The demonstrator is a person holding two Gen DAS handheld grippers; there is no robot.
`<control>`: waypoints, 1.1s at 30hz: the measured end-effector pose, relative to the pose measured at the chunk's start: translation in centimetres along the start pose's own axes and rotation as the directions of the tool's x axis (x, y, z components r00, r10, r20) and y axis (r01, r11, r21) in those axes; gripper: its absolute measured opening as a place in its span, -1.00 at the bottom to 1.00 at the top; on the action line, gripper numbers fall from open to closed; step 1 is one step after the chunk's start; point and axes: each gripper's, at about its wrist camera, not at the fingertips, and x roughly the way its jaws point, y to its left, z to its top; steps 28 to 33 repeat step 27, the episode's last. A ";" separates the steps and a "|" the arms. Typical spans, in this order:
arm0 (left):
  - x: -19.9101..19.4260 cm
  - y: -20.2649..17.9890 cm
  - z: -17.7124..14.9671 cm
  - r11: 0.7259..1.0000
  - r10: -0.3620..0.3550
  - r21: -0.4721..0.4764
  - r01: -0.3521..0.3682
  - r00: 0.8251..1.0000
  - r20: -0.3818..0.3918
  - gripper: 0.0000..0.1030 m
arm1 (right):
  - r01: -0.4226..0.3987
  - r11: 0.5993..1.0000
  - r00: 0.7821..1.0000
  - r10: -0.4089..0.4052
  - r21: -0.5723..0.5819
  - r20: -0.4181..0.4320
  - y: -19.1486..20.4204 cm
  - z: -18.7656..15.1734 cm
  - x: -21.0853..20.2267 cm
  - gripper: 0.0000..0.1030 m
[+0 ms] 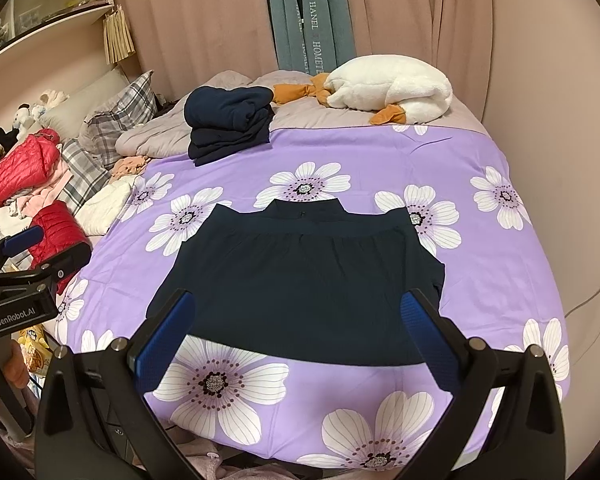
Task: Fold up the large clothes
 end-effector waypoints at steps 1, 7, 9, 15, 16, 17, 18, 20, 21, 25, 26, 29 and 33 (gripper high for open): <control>0.0 0.0 0.0 1.000 0.000 0.000 0.000 1.000 0.000 0.98 | 0.001 1.000 1.000 -0.001 0.000 0.000 0.1 0.0 0.0 1.00; 0.0 0.0 0.0 1.000 0.000 0.000 0.000 1.000 0.001 0.98 | 0.000 1.000 1.000 0.000 -0.001 0.001 0.0 0.0 0.0 1.00; 0.0 -0.1 0.1 1.000 0.002 0.002 -0.002 1.000 0.000 0.98 | -0.003 1.000 1.000 0.003 -0.002 -0.001 0.0 0.0 0.0 1.00; 0.0 -0.2 0.0 1.000 0.000 0.000 0.000 1.000 0.001 0.98 | -0.003 1.000 1.000 0.003 -0.002 -0.003 0.2 0.0 0.1 1.00; 0.0 -0.2 0.0 1.000 -0.001 0.002 0.001 1.000 0.000 0.98 | -0.004 1.000 1.000 0.004 -0.001 -0.004 0.3 -0.1 0.1 1.00; 0.0 -0.2 0.1 1.000 -0.001 0.002 0.001 1.000 -0.001 0.98 | -0.004 1.000 1.000 0.004 -0.001 -0.004 0.3 -0.1 0.1 1.00; 0.0 -0.2 0.1 1.000 0.001 0.002 -0.001 1.000 0.000 0.98 | -0.004 1.000 1.000 0.004 -0.002 -0.004 0.2 0.0 0.2 1.00; 0.0 -0.2 0.1 1.000 0.002 0.004 -0.002 1.000 0.000 0.98 | -0.003 1.000 1.000 0.003 -0.001 -0.005 0.3 -0.1 0.2 1.00; 0.0 -0.2 0.1 1.000 0.002 0.003 -0.002 1.000 0.000 0.98 | -0.003 1.000 1.000 0.003 -0.001 -0.004 0.3 0.0 0.2 1.00; 0.0 -0.2 0.1 1.000 0.000 -0.001 0.000 1.000 -0.001 0.98 | -0.004 1.000 1.000 0.004 -0.001 -0.006 0.4 -0.1 0.2 1.00; 0.0 -0.2 0.1 1.000 0.000 -0.001 0.000 1.000 -0.003 0.98 | -0.003 1.000 1.000 0.003 -0.001 -0.006 0.3 -0.1 0.2 1.00; 0.0 -0.2 0.1 1.000 -0.002 -0.005 0.002 1.000 -0.005 0.98 | -0.003 1.000 1.000 0.003 -0.001 -0.006 0.3 -0.1 0.2 1.00; 0.0 -0.2 0.1 1.000 -0.002 -0.005 0.002 1.000 -0.005 0.98 | -0.003 1.000 1.000 0.003 -0.001 -0.006 0.3 -0.1 0.2 1.00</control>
